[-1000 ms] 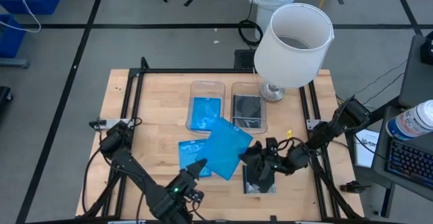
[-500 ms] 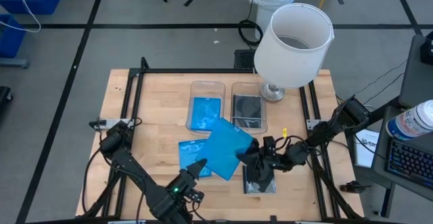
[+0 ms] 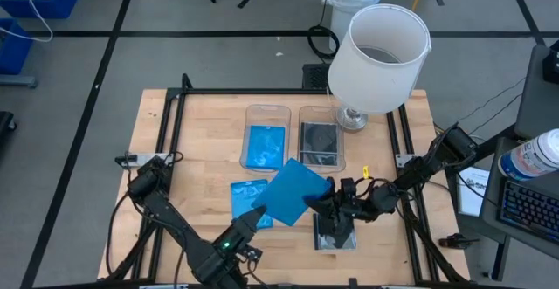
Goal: Pick & place jewel cases by type
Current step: Put the blue cd case into the left transparent bin
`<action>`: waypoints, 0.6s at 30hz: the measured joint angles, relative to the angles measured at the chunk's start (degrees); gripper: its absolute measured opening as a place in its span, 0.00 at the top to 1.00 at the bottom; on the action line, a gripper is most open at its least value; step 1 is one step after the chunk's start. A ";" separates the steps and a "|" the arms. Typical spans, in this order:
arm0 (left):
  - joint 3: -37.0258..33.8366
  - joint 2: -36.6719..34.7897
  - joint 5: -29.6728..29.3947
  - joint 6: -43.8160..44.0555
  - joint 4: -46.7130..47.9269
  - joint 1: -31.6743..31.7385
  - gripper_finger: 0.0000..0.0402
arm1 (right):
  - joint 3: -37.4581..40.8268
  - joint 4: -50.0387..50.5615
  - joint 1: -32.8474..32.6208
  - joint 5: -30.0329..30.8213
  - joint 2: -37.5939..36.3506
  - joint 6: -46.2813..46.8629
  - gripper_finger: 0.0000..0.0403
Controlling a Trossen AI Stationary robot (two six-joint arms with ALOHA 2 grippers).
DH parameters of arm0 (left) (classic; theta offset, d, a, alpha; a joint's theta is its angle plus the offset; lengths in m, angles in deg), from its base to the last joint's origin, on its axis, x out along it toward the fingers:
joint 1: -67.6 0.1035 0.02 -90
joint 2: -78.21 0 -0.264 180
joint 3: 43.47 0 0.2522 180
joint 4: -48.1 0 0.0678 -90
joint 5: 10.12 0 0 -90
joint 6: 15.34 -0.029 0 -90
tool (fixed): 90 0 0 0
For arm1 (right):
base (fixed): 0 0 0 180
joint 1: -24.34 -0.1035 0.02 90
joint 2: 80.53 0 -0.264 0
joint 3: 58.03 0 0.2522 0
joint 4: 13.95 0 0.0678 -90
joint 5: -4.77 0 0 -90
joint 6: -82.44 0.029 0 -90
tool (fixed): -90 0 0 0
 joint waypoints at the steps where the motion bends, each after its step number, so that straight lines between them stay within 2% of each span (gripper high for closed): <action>1: 0.00 -0.45 0.69 0.04 -0.05 -0.62 0.63 | 0.00 0.01 -0.14 0.02 0.02 -1.01 0.93; 3: 0.00 -1.89 2.62 1.17 0.00 -2.13 0.62 | 0.00 0.61 -0.41 0.35 0.02 -3.51 0.94; 5: 0.00 -4.15 6.87 5.87 0.02 -4.14 0.62 | 0.02 1.80 -0.54 0.39 0.07 -6.29 0.95; 9: -0.51 -11.22 21.99 20.30 -0.02 -7.53 0.63 | 0.04 3.84 -0.68 0.32 0.07 -8.01 0.95; 11: -3.71 -15.99 27.34 25.23 -0.45 -9.41 0.66 | 0.04 4.95 -0.50 0.29 0.06 -8.58 0.94; 14: -13.93 -24.11 27.90 27.78 -4.54 -12.16 0.74 | 0.09 6.99 -0.28 0.26 0.07 -11.15 0.95; 18: -34.38 -38.92 27.13 26.59 -22.39 -14.43 0.86 | 0.09 10.45 -0.33 0.07 0.04 -14.24 0.95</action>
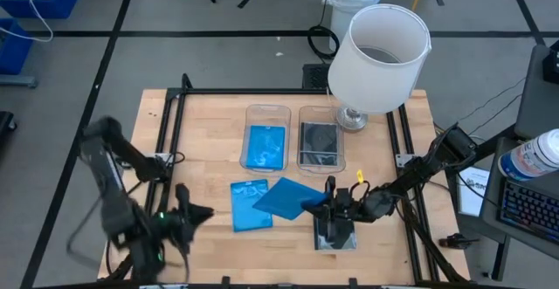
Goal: Pick & place jewel cases by type
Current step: Put the blue cd case into the left transparent bin
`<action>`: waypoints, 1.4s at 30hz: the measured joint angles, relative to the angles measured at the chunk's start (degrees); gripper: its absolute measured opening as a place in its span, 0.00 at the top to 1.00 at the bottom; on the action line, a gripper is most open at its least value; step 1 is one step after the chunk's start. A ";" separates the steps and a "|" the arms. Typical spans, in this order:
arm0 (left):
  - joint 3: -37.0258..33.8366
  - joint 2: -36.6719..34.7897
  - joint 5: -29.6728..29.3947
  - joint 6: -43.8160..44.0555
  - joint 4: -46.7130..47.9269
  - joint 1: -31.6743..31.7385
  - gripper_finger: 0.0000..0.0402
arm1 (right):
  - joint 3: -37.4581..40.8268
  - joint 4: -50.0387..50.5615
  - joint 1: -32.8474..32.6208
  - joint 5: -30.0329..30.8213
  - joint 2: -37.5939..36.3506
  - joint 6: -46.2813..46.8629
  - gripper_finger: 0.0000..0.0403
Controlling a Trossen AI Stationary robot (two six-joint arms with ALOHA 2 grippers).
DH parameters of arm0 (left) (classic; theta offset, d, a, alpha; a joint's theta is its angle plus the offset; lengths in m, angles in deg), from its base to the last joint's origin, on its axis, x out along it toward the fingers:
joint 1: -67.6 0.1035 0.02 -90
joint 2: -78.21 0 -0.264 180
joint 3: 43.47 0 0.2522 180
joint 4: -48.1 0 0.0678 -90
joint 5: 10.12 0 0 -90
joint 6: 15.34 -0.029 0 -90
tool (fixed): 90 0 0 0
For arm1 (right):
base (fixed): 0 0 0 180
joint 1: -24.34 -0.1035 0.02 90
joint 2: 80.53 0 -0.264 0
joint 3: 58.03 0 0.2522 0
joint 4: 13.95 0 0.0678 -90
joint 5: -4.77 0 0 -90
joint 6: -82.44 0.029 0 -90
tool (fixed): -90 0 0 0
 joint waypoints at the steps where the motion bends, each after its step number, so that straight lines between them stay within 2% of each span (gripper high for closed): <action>1: -5.68 -4.04 0.85 -2.09 -6.82 0.00 0.89 | 0.00 0.58 0.00 -0.06 0.02 -0.85 0.95; 4: -22.33 -14.96 7.04 -12.77 -32.73 1.89 0.98 | 0.00 2.22 0.67 -1.45 0.00 -1.99 0.95; 7: -35.22 -22.84 14.35 -24.80 -56.25 5.10 0.98 | -0.16 2.61 2.72 -5.99 0.00 -2.13 0.95; 10: -44.81 -26.99 17.40 -31.16 -69.53 8.14 0.99 | -2.41 5.33 6.08 -10.41 -0.03 -2.97 0.95; 12: -49.39 -28.38 18.98 -33.11 -74.66 10.14 0.99 | -5.29 11.89 8.99 -12.58 -0.46 -3.01 0.95; 14: -52.71 -29.27 19.70 -33.42 -77.58 11.74 0.97 | -9.77 22.09 12.40 -14.95 -0.91 -3.03 0.95; 19: -56.56 -30.74 20.36 -32.50 -78.02 12.99 0.95 | -22.00 49.27 20.48 -15.34 -3.25 -3.13 0.95; 23: -57.43 -31.02 20.76 -32.86 -77.41 12.48 0.95 | -30.59 61.92 27.25 -20.91 -4.49 -2.08 0.95; 27: -57.58 -31.01 20.82 -34.13 -75.63 11.88 0.95 | -37.09 70.21 34.10 -29.40 -4.37 1.48 0.95; 32: -57.58 -31.01 20.86 -34.03 -73.86 11.34 0.95 | -42.01 80.83 40.70 -31.14 -4.37 7.60 0.95; 37: -57.58 -31.01 21.84 -34.70 -73.16 11.16 0.95 | -42.49 80.94 45.29 -41.61 -3.58 17.42 0.95; 42: -57.58 -30.99 21.83 -34.95 -73.08 11.16 0.95 | -42.49 81.70 47.10 -48.27 -0.39 26.42 0.95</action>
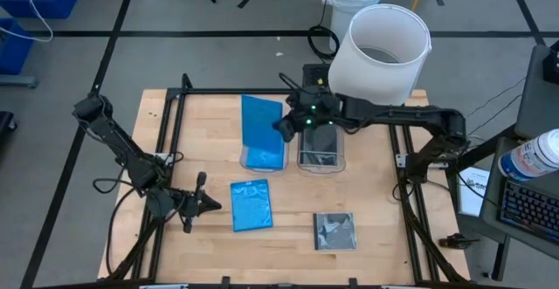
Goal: Pick & place jewel cases by type
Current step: Put the blue cd case into the left transparent bin
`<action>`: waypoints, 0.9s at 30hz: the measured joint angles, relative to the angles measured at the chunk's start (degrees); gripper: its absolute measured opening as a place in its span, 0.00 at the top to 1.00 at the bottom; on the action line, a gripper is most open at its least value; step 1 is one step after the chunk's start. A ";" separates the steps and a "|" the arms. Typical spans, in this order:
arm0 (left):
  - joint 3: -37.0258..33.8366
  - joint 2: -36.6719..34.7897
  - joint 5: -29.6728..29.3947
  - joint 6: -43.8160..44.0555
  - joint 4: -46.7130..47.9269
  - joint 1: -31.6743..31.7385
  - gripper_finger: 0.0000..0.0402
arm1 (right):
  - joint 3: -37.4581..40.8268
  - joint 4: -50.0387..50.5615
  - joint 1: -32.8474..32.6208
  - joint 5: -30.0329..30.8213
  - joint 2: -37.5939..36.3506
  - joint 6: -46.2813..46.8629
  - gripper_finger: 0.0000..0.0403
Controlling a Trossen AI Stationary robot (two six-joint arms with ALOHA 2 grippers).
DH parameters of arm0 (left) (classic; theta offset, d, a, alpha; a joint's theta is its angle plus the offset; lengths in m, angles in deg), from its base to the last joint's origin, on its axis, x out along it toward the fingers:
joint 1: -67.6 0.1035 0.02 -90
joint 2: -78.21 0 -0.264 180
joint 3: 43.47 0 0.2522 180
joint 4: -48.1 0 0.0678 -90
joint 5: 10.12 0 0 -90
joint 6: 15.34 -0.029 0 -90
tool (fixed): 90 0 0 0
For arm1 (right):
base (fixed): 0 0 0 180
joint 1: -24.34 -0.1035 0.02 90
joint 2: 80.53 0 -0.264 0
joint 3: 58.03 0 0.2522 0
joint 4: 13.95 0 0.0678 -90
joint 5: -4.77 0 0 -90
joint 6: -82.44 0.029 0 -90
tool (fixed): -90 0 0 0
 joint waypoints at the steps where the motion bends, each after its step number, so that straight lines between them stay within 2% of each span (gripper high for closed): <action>1: 0.00 0.00 0.02 -0.18 0.01 0.00 0.95 | 0.02 -0.03 0.09 -0.96 0.80 1.65 0.95; 15: 0.00 0.00 0.02 -0.06 2.09 0.00 0.95 | 0.09 0.76 3.20 -9.30 10.03 21.91 0.95; 23: 0.00 0.00 0.08 0.88 2.64 0.00 0.95 | 0.10 0.60 4.27 -14.31 15.21 24.23 0.94; 27: 0.00 0.00 0.17 1.19 2.93 0.00 0.95 | 0.13 0.60 4.35 -14.76 16.77 24.43 0.94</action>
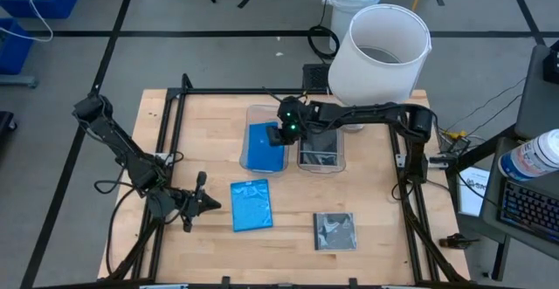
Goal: Pick & place jewel cases by type
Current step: Put the blue cd case into the left transparent bin, then put the black cd case into the right transparent bin
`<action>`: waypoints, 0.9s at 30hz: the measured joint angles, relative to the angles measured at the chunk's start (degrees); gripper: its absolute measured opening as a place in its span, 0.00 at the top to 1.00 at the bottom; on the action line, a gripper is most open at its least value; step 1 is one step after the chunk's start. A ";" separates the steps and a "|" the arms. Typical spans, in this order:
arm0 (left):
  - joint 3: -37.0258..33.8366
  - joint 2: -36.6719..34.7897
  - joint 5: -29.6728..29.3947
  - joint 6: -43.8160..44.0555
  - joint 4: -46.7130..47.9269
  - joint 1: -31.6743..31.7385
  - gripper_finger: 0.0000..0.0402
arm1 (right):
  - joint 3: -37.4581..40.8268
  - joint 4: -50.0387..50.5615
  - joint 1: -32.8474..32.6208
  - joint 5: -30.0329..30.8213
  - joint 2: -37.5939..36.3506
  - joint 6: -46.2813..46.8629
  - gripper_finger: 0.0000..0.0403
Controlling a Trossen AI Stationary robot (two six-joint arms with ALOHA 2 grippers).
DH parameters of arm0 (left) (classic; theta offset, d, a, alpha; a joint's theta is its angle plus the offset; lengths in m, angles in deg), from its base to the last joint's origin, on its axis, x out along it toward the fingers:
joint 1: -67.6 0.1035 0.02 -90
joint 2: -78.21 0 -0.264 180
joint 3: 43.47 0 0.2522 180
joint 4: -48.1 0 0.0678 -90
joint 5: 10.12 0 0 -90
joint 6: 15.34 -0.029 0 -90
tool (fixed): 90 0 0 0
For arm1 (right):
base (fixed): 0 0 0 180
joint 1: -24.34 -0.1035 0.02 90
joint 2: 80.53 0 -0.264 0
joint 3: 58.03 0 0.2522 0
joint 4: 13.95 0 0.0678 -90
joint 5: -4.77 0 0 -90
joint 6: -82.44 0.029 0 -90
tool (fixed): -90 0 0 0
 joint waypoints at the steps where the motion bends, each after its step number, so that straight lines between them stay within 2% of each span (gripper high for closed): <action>1: 0.00 0.00 0.03 0.25 0.01 0.00 0.95 | 0.00 -0.23 0.00 0.02 0.06 -0.10 0.94; 8: 0.00 0.00 1.37 0.66 0.03 0.00 0.95 | -0.02 0.26 -0.02 1.91 0.03 -5.62 0.86; 15: 0.00 0.00 1.40 0.79 0.09 0.00 0.95 | 0.00 2.17 -0.31 6.32 -0.79 -7.44 0.67; 19: 0.00 0.02 2.48 0.95 0.77 0.00 0.95 | 0.00 1.78 0.18 6.57 -2.07 -8.98 0.58; 27: 0.00 0.02 3.29 0.78 1.26 0.00 0.95 | 0.00 6.70 0.63 7.77 -5.07 -11.19 0.53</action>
